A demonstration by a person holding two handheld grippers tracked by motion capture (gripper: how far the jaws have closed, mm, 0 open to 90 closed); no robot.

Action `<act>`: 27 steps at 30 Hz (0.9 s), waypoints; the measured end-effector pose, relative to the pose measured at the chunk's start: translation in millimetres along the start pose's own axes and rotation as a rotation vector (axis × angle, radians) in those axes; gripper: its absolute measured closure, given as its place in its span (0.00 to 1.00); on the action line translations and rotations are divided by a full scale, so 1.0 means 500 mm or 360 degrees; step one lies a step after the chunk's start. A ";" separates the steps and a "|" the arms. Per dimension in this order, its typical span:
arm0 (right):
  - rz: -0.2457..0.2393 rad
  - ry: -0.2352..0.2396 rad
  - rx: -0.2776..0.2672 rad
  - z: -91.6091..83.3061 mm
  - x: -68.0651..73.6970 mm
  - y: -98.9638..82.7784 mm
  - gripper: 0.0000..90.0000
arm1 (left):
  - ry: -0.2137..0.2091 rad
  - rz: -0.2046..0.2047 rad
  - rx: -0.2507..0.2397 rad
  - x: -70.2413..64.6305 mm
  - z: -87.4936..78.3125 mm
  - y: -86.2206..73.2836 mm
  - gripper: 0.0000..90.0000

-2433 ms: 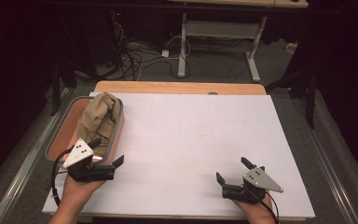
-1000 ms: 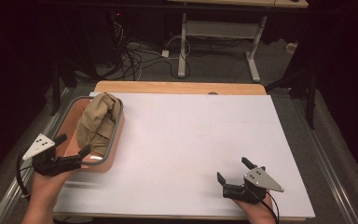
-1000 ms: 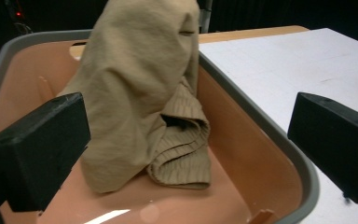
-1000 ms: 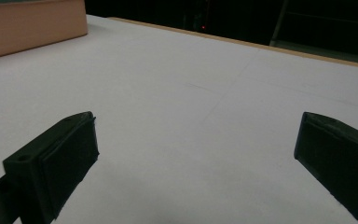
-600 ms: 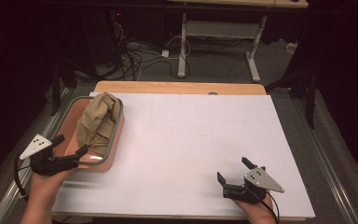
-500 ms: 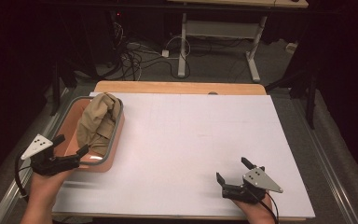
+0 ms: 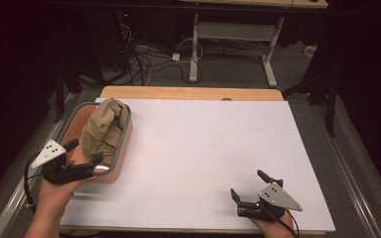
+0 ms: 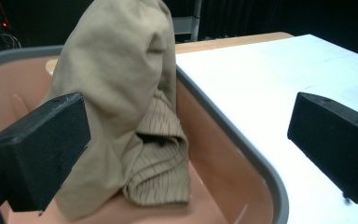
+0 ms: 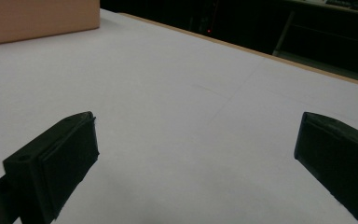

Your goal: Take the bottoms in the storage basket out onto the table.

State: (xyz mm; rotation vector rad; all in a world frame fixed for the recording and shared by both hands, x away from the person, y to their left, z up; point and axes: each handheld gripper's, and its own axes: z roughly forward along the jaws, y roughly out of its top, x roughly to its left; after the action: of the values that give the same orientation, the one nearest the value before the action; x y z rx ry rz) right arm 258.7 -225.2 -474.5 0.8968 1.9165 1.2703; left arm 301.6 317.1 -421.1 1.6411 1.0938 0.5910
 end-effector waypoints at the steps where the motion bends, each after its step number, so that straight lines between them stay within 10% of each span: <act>1: 0.0023 0.0008 -0.0014 -0.004 0.001 0.000 0.00 | -0.0022 -0.0036 -0.0006 0.000 0.006 0.017 0.00; 7: 0.0014 0.0023 -0.0001 -0.003 0.004 -0.004 0.00 | 0.0034 -0.0013 -0.0021 0.010 0.035 0.056 0.00; 14: 0.0030 0.0018 -0.0005 -0.005 0.001 -0.005 0.00 | 0.0121 0.0022 0.0133 0.044 0.095 0.089 0.00; 20: 0.0035 0.0017 -0.0006 -0.006 0.000 -0.006 0.00 | 0.0156 -0.0023 0.0274 0.081 0.146 0.092 0.00; 27: 0.0037 0.0018 -0.0003 -0.005 0.001 -0.007 0.00 | 0.0101 -0.0221 0.0402 0.130 0.198 0.083 0.00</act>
State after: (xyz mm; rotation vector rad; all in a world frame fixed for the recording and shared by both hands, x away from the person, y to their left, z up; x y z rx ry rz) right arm 255.8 -227.1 -477.0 0.9151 1.9186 1.2929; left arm 426.7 324.4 -425.8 1.7526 1.3615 0.4299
